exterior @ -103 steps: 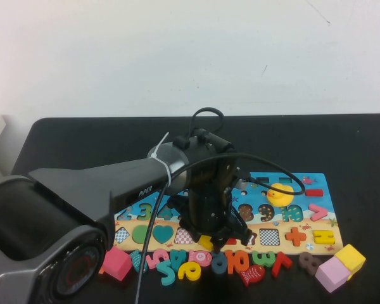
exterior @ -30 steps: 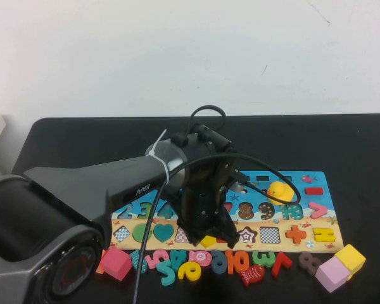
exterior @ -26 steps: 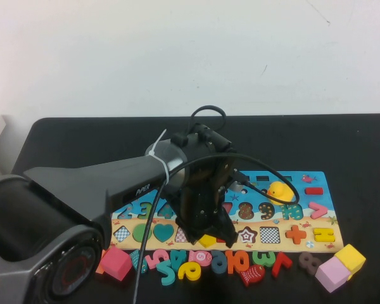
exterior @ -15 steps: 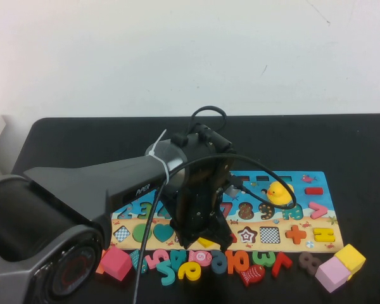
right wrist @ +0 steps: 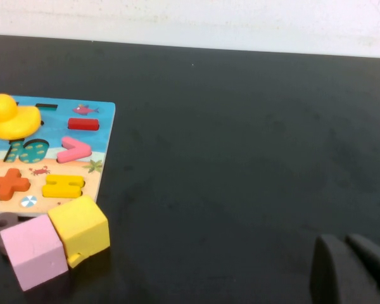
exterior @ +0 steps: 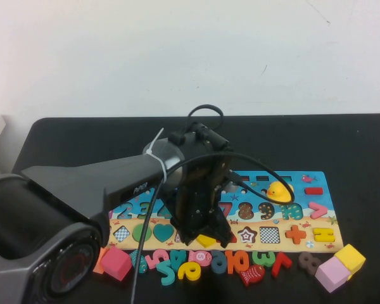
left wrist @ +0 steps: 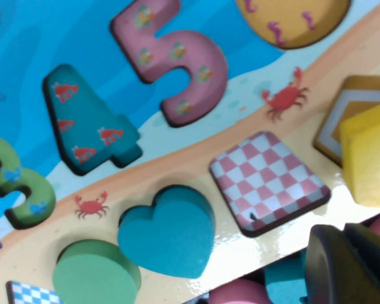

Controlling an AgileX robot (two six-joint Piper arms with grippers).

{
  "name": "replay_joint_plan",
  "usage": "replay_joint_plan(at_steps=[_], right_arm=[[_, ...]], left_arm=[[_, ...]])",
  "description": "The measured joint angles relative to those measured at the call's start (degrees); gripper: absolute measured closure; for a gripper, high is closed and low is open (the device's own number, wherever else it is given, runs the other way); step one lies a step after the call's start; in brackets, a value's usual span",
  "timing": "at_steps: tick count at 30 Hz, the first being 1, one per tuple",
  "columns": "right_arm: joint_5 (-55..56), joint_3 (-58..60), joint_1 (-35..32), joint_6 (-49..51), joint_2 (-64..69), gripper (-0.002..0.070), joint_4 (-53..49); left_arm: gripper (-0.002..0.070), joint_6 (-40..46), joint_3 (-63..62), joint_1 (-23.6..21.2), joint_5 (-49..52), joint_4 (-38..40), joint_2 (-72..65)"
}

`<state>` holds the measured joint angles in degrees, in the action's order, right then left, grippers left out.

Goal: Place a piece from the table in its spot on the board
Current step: Place the "Pentagon" into the hole of the Pentagon

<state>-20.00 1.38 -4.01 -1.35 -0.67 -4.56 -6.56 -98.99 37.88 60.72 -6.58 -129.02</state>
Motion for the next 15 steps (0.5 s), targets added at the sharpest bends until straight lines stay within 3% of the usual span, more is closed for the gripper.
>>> replay_joint_plan(at_steps=[15], right_arm=[[0.00, 0.00, 0.00, 0.00, 0.00, 0.0657, 0.00]], left_arm=[[0.0675, 0.45, 0.00, -1.41, -0.10, 3.92, -0.19]])
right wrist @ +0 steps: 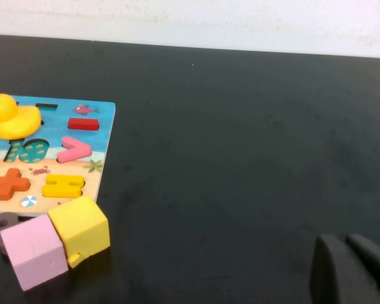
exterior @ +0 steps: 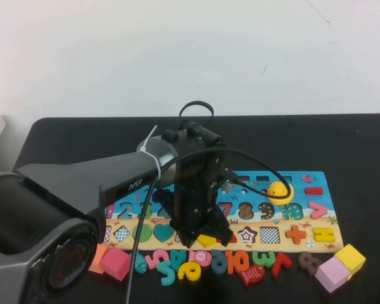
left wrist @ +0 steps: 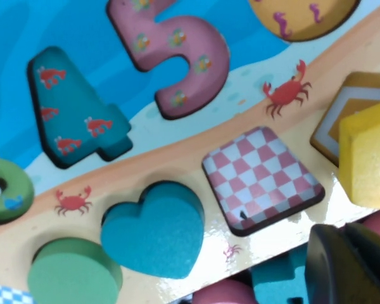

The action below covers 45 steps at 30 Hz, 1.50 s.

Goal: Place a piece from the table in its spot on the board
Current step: Place the "Pentagon" into the hole of the Pentagon

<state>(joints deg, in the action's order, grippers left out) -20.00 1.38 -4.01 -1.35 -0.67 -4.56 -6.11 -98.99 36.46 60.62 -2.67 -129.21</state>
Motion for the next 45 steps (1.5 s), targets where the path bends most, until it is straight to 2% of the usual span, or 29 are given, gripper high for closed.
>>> replay_joint_plan(at_steps=[20, 32, 37, 45], right_arm=[[0.00, 0.00, 0.00, 0.00, 0.00, 0.0657, 0.00], [0.00, 0.00, 0.00, 0.00, 0.00, 0.0657, 0.00], [0.00, 0.00, 0.00, 0.00, 0.00, 0.0657, 0.00], [0.00, 0.00, 0.00, 0.00, 0.00, 0.0657, 0.00]], left_arm=[[0.0677, -0.10, 0.00, 0.00, -4.11, 0.16, -1.61], [0.0677, -3.15, 0.00, 0.00, -4.48, -7.13, -1.70], [0.0677, -3.15, 0.00, 0.00, -4.23, -7.37, -0.11], [0.0677, -1.68, -0.48, 0.00, -7.54, 0.42, 3.26]])
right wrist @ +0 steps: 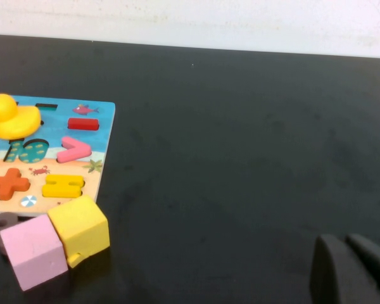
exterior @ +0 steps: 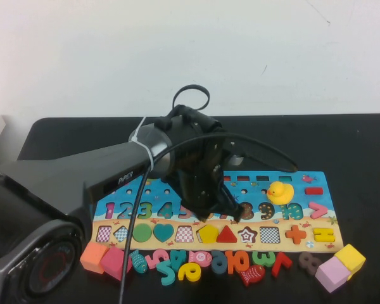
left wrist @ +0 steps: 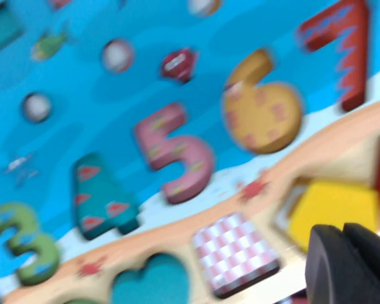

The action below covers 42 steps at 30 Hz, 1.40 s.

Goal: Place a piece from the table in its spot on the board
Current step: Place the "Pentagon" into the hole of the Pentagon

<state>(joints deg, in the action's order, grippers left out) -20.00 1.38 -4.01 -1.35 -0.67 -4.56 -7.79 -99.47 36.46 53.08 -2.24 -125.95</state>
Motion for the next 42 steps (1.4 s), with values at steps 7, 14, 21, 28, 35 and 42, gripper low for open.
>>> replay_joint_plan(at_steps=[7, 14, 21, 28, 35, 42], right_arm=[[0.00, 0.00, 0.00, 0.00, 0.00, 0.0657, 0.00], [0.00, 0.00, 0.00, 0.00, 0.00, 0.0658, 0.00], [0.00, 0.00, 0.00, 0.00, 0.00, 0.0657, 0.00], [0.00, 0.00, 0.00, 0.00, 0.00, 0.0657, 0.00], [0.00, 0.00, 0.00, 0.00, 0.00, 0.0657, 0.00], [0.00, 0.00, 0.00, 0.00, 0.00, 0.0657, 0.00]], left_arm=[[0.0677, 1.52, 0.00, 0.00, -2.19, 5.01, -0.32], [0.0677, 1.74, -0.04, 0.00, -2.80, 6.28, -2.35], [0.0677, 1.74, -0.04, 0.00, -4.27, 7.59, -3.31], [0.0677, 1.74, -0.04, 0.00, -4.79, 7.83, -3.65], [0.0677, 1.96, -0.26, 0.00, -4.57, 7.70, -4.00], [0.0677, 1.96, -0.50, 0.00, -4.02, 5.74, -4.04]])
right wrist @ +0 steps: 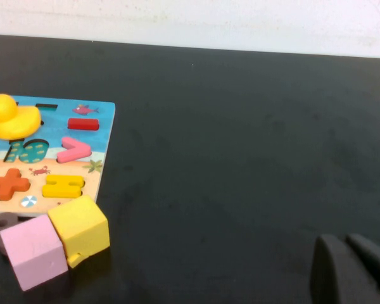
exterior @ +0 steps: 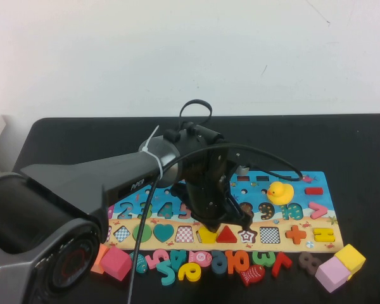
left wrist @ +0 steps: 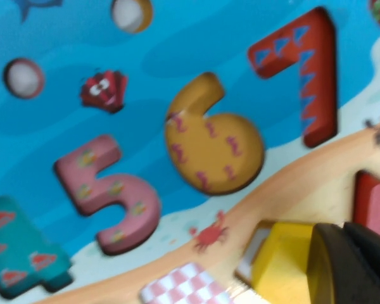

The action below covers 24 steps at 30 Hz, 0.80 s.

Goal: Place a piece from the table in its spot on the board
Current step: Place the "Pentagon" into the hole of the Pentagon

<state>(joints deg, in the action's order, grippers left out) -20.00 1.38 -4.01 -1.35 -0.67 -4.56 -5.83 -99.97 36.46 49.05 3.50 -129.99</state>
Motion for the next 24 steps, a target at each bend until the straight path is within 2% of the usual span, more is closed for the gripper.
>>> replay_joint_plan(at_steps=[12, 24], right_arm=[[0.00, 0.00, 0.00, 0.00, 0.00, 0.0657, 0.00], [0.00, 0.00, 0.00, 0.00, 0.00, 0.0657, 0.00]], left_arm=[[0.0677, -0.45, -0.15, 0.00, 2.69, -3.81, 0.00], [0.0677, -0.47, -2.97, 0.00, 3.05, -0.27, 2.70]])
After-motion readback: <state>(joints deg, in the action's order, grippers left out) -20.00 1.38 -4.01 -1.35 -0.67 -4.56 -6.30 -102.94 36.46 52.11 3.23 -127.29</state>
